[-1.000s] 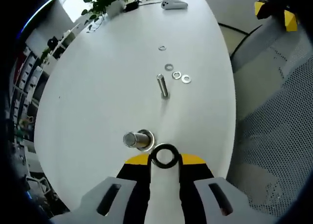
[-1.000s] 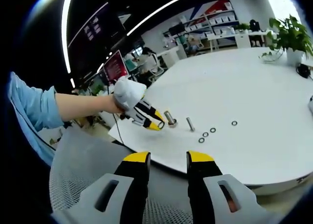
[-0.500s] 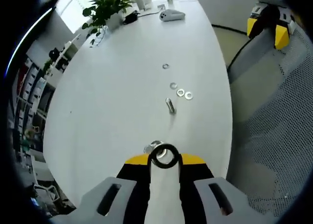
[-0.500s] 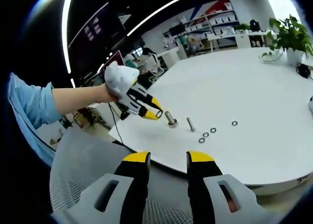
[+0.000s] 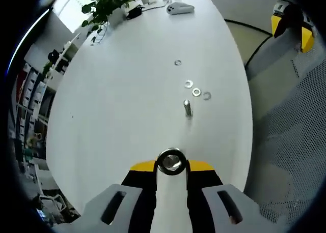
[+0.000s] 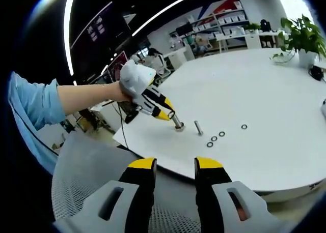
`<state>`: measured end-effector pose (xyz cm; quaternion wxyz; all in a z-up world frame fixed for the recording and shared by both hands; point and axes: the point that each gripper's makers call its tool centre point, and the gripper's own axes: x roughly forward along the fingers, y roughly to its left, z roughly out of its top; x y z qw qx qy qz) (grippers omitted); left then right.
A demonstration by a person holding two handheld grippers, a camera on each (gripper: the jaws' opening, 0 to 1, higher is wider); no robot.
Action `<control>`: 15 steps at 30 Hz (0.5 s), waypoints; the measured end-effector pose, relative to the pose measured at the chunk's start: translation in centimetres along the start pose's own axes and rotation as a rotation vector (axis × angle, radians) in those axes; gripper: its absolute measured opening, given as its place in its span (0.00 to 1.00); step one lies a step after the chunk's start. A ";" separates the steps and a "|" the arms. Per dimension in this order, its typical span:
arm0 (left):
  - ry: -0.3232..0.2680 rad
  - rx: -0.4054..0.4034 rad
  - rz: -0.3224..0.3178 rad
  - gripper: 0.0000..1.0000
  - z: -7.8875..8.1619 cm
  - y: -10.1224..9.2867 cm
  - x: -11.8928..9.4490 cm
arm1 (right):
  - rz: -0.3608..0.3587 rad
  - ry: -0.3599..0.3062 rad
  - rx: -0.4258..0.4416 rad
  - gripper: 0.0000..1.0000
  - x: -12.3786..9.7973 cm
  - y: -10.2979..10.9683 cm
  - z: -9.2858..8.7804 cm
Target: Place the washer onto the threaded stud by aligning its center hole with the stud, sliding it down to the base, and recovering from edge contact or off-axis alignment until the washer reaches the visible bottom stop.
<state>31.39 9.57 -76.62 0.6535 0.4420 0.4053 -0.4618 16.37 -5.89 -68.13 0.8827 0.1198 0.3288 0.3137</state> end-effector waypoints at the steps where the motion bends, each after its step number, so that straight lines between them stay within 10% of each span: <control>1: 0.005 0.001 -0.003 0.19 -0.1 0.0 0.1 | -0.013 -0.025 0.010 0.31 -0.1 -0.2 0.4; 15: 0.041 0.010 -0.044 0.19 -0.7 0.4 2.1 | -0.005 -0.015 0.015 0.32 -0.1 -0.2 0.1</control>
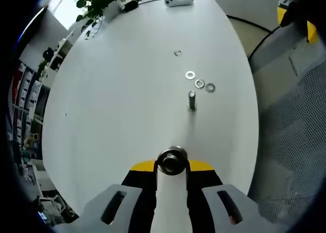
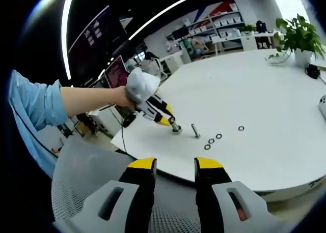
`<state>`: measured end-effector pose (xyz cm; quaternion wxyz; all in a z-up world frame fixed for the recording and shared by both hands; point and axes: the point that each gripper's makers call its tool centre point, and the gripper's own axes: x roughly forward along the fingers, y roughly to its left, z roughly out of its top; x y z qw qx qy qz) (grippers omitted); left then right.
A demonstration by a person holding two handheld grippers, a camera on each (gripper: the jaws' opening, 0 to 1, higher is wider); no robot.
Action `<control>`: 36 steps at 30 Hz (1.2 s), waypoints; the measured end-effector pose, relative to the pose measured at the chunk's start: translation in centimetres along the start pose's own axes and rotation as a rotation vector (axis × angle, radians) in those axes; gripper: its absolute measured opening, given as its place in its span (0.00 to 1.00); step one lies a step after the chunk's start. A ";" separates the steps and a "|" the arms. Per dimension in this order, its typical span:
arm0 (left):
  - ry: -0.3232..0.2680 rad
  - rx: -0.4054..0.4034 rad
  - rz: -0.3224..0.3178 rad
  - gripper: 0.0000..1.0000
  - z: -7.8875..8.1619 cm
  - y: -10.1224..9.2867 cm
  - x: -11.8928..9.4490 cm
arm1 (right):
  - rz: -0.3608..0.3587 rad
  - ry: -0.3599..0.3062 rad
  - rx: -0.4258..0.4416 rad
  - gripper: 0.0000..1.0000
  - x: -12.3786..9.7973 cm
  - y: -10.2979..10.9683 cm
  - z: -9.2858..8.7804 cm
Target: Place the washer onto the threaded stud by aligning its center hole with the stud, sliding it down to the base, and recovering from edge contact or off-axis alignment until the washer reaches the visible bottom stop.
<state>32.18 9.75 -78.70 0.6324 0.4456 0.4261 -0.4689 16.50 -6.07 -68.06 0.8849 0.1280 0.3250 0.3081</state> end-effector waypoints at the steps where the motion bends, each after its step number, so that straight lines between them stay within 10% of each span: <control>1: 0.008 0.001 -0.003 0.19 -0.1 0.0 0.1 | -0.001 -0.001 0.001 0.32 0.0 0.0 0.0; 23: 0.080 -0.028 -0.091 0.19 -1.0 -1.7 3.2 | 0.010 0.017 -0.008 0.32 0.1 0.1 -0.2; 34: 0.061 -0.076 -0.120 0.20 -0.1 -3.9 3.2 | 0.019 0.026 -0.017 0.32 0.2 0.2 -0.3; 36: -0.018 -0.077 -0.132 0.20 0.7 -3.9 3.3 | 0.022 0.031 -0.020 0.32 0.2 0.3 -0.4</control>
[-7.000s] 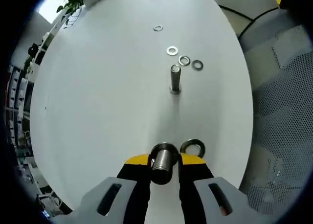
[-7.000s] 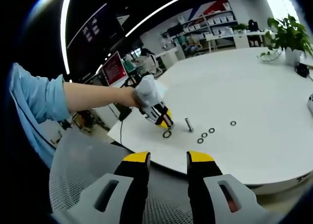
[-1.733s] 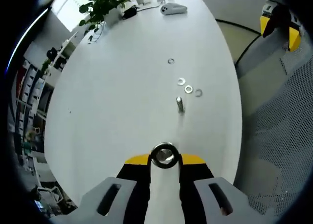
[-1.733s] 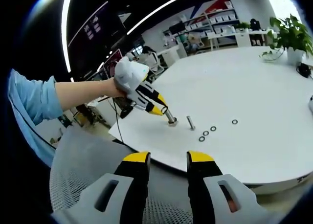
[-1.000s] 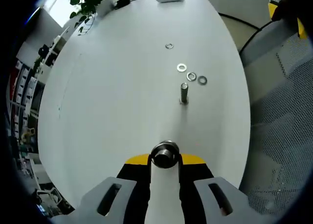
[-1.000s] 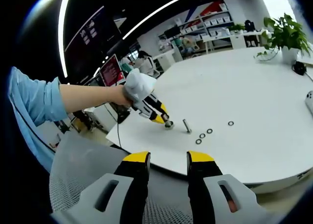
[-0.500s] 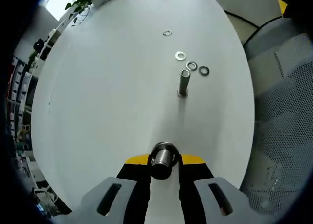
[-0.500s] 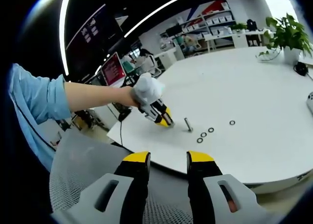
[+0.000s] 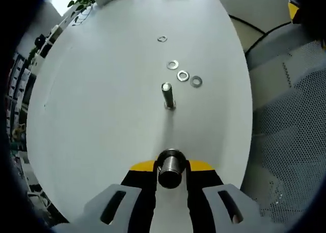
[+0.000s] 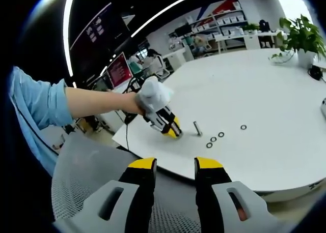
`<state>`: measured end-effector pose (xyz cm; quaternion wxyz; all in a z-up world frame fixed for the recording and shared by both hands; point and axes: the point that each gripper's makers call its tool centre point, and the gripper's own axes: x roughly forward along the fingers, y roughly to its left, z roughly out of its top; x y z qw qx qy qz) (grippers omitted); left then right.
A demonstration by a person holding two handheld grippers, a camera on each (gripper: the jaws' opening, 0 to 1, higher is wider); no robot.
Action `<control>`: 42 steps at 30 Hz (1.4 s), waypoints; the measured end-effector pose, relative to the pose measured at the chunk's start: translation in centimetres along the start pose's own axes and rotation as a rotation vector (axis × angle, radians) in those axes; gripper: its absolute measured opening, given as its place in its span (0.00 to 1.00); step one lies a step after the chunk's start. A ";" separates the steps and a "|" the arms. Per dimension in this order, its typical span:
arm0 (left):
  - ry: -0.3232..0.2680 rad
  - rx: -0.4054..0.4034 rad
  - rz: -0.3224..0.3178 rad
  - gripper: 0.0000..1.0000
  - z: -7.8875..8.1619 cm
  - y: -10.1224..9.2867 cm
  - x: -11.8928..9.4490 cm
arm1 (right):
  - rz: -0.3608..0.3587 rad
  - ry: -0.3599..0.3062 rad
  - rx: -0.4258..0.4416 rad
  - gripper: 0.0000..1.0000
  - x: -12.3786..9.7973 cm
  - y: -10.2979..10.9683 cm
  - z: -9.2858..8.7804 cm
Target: Place the washer onto the threaded stud by aligning its center hole with the stud, sliding it down to the base, and recovering from edge contact or off-axis alignment until the washer reaches the visible bottom stop.
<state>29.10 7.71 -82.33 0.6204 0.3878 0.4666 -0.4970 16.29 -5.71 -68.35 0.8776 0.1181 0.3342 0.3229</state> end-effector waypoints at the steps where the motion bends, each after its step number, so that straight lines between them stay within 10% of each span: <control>1: 0.031 -0.037 0.011 0.21 -0.7 0.2 -0.4 | 0.001 0.002 -0.001 0.32 0.0 0.0 0.0; 14: -0.134 -0.148 0.100 0.17 -1.7 0.4 -8.6 | 0.013 0.015 -0.013 0.32 0.1 0.3 -0.2; 27: -0.524 -0.373 0.203 0.20 -3.8 -3.1 -21.9 | 0.003 0.027 -0.011 0.31 0.1 0.2 -0.4; 37: -0.747 -0.656 0.168 0.24 -7.4 -6.8 -21.2 | -0.057 0.061 0.011 0.32 0.0 -0.7 -0.8; 40: -0.926 -0.759 0.134 0.23 -7.0 -7.5 -21.9 | -0.057 0.056 0.011 0.32 0.0 -0.8 -0.8; 42: -0.915 -0.781 0.136 0.24 -7.5 -7.9 -21.3 | -0.062 0.043 0.024 0.32 -0.1 -0.9 -0.7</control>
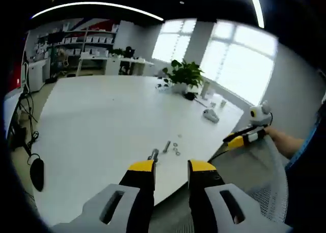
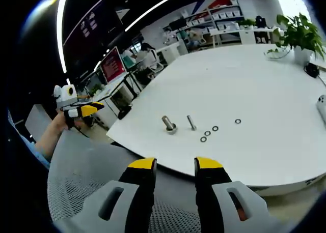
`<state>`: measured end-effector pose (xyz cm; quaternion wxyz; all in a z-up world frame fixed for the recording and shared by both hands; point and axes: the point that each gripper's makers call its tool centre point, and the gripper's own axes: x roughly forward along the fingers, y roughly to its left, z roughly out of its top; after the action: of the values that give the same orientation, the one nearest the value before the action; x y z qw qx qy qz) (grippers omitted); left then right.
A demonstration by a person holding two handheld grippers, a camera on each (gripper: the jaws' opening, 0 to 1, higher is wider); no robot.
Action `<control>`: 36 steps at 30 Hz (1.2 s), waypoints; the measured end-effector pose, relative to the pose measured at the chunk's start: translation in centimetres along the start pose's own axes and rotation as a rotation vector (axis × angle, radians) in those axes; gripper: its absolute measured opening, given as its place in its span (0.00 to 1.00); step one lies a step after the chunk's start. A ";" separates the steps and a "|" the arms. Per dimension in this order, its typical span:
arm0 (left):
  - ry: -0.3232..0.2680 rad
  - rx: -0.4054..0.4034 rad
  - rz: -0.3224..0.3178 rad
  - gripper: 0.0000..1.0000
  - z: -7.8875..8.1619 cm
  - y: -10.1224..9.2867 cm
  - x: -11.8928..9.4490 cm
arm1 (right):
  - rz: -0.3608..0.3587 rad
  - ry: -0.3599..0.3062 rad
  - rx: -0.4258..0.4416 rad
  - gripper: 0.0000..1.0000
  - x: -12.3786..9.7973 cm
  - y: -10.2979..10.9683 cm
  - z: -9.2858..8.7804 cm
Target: Place the washer onto the threaded stud by aligning its center hole with the stud, sliding it down to the base, and recovering from edge contact or off-axis alignment until the washer reaches the visible bottom stop.
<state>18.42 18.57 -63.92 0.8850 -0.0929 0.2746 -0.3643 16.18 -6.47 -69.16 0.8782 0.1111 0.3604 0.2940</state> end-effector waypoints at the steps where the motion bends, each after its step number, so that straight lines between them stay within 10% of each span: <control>1: 0.010 0.013 0.006 0.24 -0.4 -0.1 0.1 | -0.004 -0.004 0.005 0.32 0.0 -0.1 0.0; 11: 0.022 0.009 0.192 0.28 0.0 0.0 -0.6 | 0.020 0.141 -0.069 0.33 0.2 0.5 -1.8; 19: 0.020 0.050 0.405 0.25 -1.1 1.5 -1.1 | 0.326 0.323 -0.045 0.29 0.3 2.3 -3.1; 22: 0.051 0.017 0.468 0.24 -2.2 2.8 -1.6 | 0.327 0.317 -0.153 0.30 0.9 0.6 -2.3; 27: -0.089 -0.071 0.496 0.24 -1.3 3.8 -2.8 | 0.281 0.313 -0.243 0.31 2.6 -2.4 -0.3; 36: -0.016 -0.104 0.508 0.23 -3.0 4.4 -2.7 | 0.261 0.402 -0.456 0.30 7.2 -5.3 0.5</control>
<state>17.79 23.76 -66.90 0.9442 -0.0693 0.3007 -0.1149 22.89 -6.47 -75.08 0.7468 -0.1031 0.4340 0.4933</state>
